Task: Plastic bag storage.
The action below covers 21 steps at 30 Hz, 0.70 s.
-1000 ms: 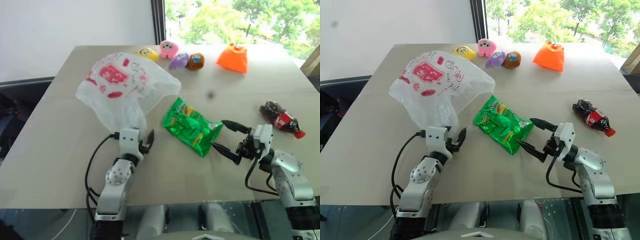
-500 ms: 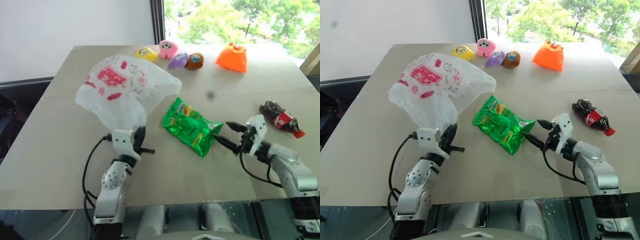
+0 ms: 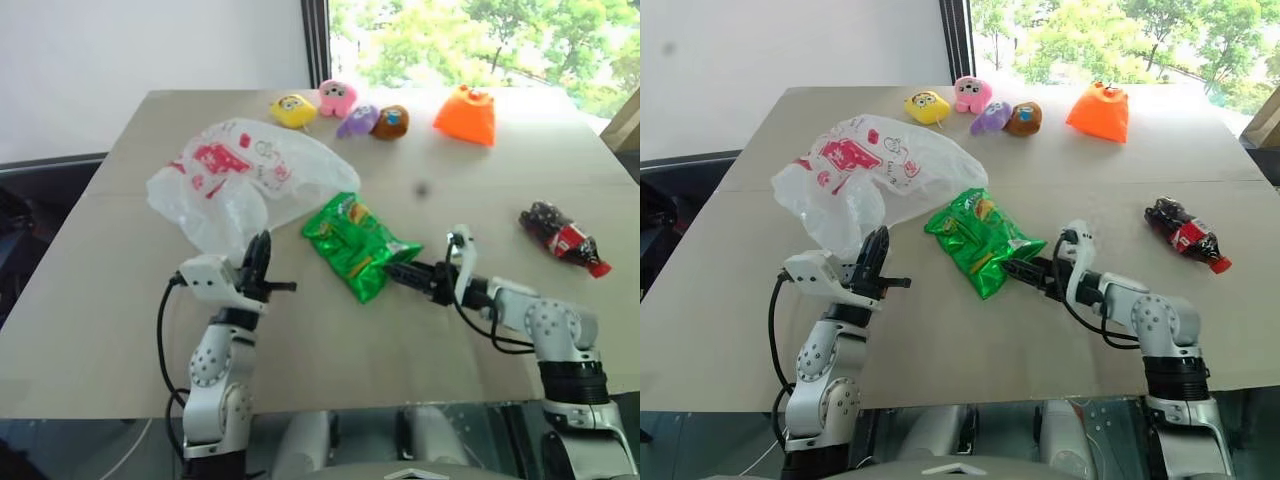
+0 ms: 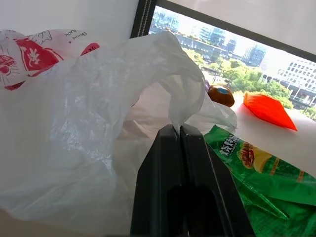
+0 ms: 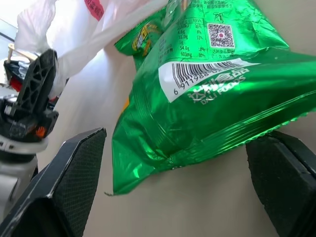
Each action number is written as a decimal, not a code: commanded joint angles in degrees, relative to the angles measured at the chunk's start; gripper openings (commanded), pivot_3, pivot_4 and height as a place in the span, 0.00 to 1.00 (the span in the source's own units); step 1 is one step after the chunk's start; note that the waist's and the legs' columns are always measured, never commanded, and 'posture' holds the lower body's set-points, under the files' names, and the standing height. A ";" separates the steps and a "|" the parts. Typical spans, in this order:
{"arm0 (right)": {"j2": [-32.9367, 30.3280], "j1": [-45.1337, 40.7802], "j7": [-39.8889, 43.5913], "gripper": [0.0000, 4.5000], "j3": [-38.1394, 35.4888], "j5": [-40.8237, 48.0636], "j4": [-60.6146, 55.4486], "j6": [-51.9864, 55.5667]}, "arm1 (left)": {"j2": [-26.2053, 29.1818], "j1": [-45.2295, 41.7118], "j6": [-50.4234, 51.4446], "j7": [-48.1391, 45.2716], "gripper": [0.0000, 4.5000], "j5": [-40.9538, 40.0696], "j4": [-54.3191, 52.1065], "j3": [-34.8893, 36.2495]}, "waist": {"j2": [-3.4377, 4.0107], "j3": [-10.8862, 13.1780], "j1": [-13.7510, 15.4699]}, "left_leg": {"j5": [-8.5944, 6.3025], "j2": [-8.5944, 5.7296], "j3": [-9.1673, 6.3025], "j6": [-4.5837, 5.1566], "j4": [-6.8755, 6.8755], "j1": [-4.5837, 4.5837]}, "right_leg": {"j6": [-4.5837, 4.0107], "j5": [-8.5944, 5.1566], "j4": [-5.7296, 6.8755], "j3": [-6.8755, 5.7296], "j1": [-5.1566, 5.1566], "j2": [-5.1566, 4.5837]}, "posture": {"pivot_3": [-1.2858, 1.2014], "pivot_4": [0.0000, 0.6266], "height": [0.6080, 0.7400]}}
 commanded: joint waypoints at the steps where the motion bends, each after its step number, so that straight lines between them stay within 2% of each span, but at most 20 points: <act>1: 1.64 -1.27 -0.88 1.00 0.45 -3.16 0.89 -5.21 | 0.19 0.57 -0.86 -0.39 0.01 1.27 -0.22 -1.41 | 0.00 0.00 0.01 | 0.00 0.00 -0.01 0.00 0.00 0.00 | 0.00 0.00 0.00 0.00 0.00 0.03 | 0.52 0.24 1.00; 4: 0.47 -2.79 -0.98 1.00 1.76 -8.94 3.51 -11.07 | 0.26 0.74 -1.36 -0.61 0.01 1.85 0.43 -1.71 | 0.01 0.00 -0.02 | 0.00 0.01 -0.02 0.00 0.00 0.01 | 0.00 0.00 0.00 0.01 0.00 0.12 | 0.52 0.24 1.00; 9: -10.75 -5.99 9.70 1.00 3.64 -16.55 7.92 -21.34 | 1.00 0.02 -1.62 -0.77 0.01 1.52 1.43 -0.76 | 0.01 0.00 0.09 | 0.00 -0.03 -0.03 -0.01 0.04 0.00 | 0.00 0.00 0.01 0.02 0.02 0.13 | 0.52 0.24 1.00; 13: -15.62 -10.82 14.95 1.00 3.26 -19.34 13.53 -26.31 | 1.24 -0.10 -1.73 -1.03 0.01 1.32 1.97 -0.35 | 0.00 0.02 -0.70 | 0.00 0.05 0.06 -0.01 0.03 0.02 | 0.00 0.00 0.00 0.10 -0.01 0.21 | 0.52 0.24 1.00; 15: -15.44 -14.73 17.20 1.00 5.30 -21.04 15.20 -28.23 | 1.29 -0.20 -1.69 -1.29 0.01 1.35 2.35 -0.42 | 0.01 0.03 -1.19 | 0.00 0.10 0.04 -0.01 -0.01 0.05 | 0.00 0.00 0.01 0.09 -0.01 0.27 | 0.52 0.24 1.00; 21: -7.12 -22.87 19.55 1.00 13.39 -25.66 20.73 -27.62 | 0.74 -0.44 -2.31 -1.94 0.01 1.46 3.42 -1.21 | 0.03 0.09 -1.64 | 0.00 0.20 0.00 -0.01 -0.06 0.20 | -0.01 0.00 0.26 0.11 -0.05 0.35 | 0.52 0.24 1.00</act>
